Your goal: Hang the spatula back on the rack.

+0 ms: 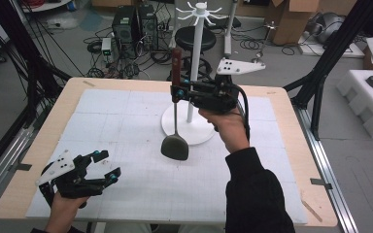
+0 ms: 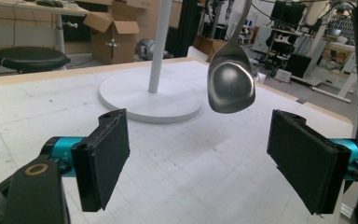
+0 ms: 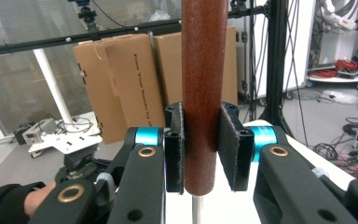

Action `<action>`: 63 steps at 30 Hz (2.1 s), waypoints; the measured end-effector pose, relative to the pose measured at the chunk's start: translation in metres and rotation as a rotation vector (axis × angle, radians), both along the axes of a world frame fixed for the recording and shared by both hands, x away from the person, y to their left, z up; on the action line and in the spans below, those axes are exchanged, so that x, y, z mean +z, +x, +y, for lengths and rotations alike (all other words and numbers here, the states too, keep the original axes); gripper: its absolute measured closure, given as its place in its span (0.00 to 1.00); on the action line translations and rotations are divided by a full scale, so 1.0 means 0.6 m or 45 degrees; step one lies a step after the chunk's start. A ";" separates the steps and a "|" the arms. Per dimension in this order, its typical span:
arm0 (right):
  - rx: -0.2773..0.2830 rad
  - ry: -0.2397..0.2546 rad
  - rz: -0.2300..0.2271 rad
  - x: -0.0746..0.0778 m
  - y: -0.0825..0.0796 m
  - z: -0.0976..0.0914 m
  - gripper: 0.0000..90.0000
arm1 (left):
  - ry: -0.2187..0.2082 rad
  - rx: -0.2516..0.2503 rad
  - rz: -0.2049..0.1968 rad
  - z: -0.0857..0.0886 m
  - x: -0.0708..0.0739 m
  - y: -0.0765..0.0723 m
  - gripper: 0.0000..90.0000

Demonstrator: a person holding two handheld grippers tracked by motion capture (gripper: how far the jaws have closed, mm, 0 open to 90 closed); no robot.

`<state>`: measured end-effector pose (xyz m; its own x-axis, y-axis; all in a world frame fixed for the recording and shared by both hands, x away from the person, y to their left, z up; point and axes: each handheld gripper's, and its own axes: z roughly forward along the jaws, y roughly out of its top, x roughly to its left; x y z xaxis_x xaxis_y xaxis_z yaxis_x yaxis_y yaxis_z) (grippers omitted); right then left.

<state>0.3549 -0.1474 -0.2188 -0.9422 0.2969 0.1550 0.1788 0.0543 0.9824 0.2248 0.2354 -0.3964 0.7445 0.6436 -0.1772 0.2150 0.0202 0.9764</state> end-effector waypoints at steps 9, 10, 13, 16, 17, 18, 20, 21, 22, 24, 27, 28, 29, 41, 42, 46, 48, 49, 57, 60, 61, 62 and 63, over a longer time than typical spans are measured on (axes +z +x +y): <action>-0.002 -0.012 -0.001 0.023 0.030 -0.014 0.81 | -0.002 0.017 -0.009 0.006 0.002 0.001 0.24; -0.003 -0.010 -0.004 0.026 0.033 -0.015 0.81 | 0.000 0.016 -0.009 0.006 0.003 0.001 0.24; -0.010 -0.011 0.001 0.032 0.041 -0.018 0.81 | -0.002 0.011 -0.009 0.005 0.003 0.000 0.24; -0.014 -0.008 0.004 0.034 0.048 -0.021 0.81 | 0.000 0.008 -0.007 0.004 0.004 0.000 0.24; -0.017 -0.007 0.009 0.035 0.050 -0.022 0.81 | 0.000 0.007 -0.007 0.005 0.004 0.000 0.24; -0.017 -0.012 0.003 0.036 0.052 -0.023 0.81 | 0.000 0.005 -0.009 0.006 0.004 0.000 0.24; -0.020 -0.013 0.000 0.040 0.055 -0.024 0.81 | -0.005 0.005 -0.005 0.006 0.004 0.000 0.24; -0.019 -0.013 -0.009 0.041 0.056 -0.024 0.81 | -0.008 0.005 -0.005 0.006 0.005 0.000 0.24; -0.017 -0.007 -0.006 0.043 0.057 -0.024 0.81 | -0.008 0.005 -0.006 0.006 0.005 0.000 0.24; -0.009 -0.003 -0.010 0.047 0.060 -0.025 0.81 | -0.005 0.000 -0.008 0.005 0.006 0.000 0.24; -0.013 -0.004 -0.007 0.048 0.065 -0.026 0.81 | 0.000 -0.006 -0.009 0.004 0.006 0.000 0.24; -0.015 -0.005 -0.004 0.048 0.067 -0.027 0.81 | 0.000 -0.007 -0.007 0.004 0.007 0.000 0.24; -0.016 -0.006 -0.006 0.048 0.068 -0.028 0.81 | 0.002 -0.008 -0.007 0.004 0.007 0.000 0.24; -0.063 -0.012 0.012 0.057 0.094 -0.041 0.81 | -0.004 -0.010 -0.006 0.006 0.010 0.000 0.24; -0.072 -0.009 0.017 0.056 0.098 -0.044 0.81 | -0.003 -0.009 -0.004 0.006 0.010 0.000 0.24; -0.104 -0.014 0.034 0.051 0.109 -0.051 0.81 | -0.005 -0.010 -0.007 0.009 0.010 0.000 0.24; -0.112 -0.014 0.034 0.048 0.114 -0.053 0.81 | -0.007 -0.007 -0.002 0.010 0.009 0.000 0.24; -0.116 -0.012 0.045 0.047 0.116 -0.054 0.81 | -0.007 -0.009 -0.003 0.011 0.009 0.000 0.24; -0.142 -0.023 0.032 0.038 0.124 -0.052 0.80 | -0.004 -0.007 0.001 0.011 0.007 0.002 0.24; -0.179 -0.020 0.028 0.033 0.117 -0.054 0.68 | -0.009 -0.006 0.003 0.010 0.005 0.002 0.24; -0.205 -0.027 0.032 0.032 0.114 -0.055 0.62 | -0.004 -0.009 0.006 0.011 0.005 0.003 0.24; -0.232 -0.039 0.029 0.030 0.110 -0.057 0.57 | -0.007 -0.007 0.006 0.011 0.005 0.003 0.24; -0.251 -0.043 0.021 0.028 0.107 -0.059 0.52 | -0.006 -0.001 0.006 0.011 0.005 0.003 0.24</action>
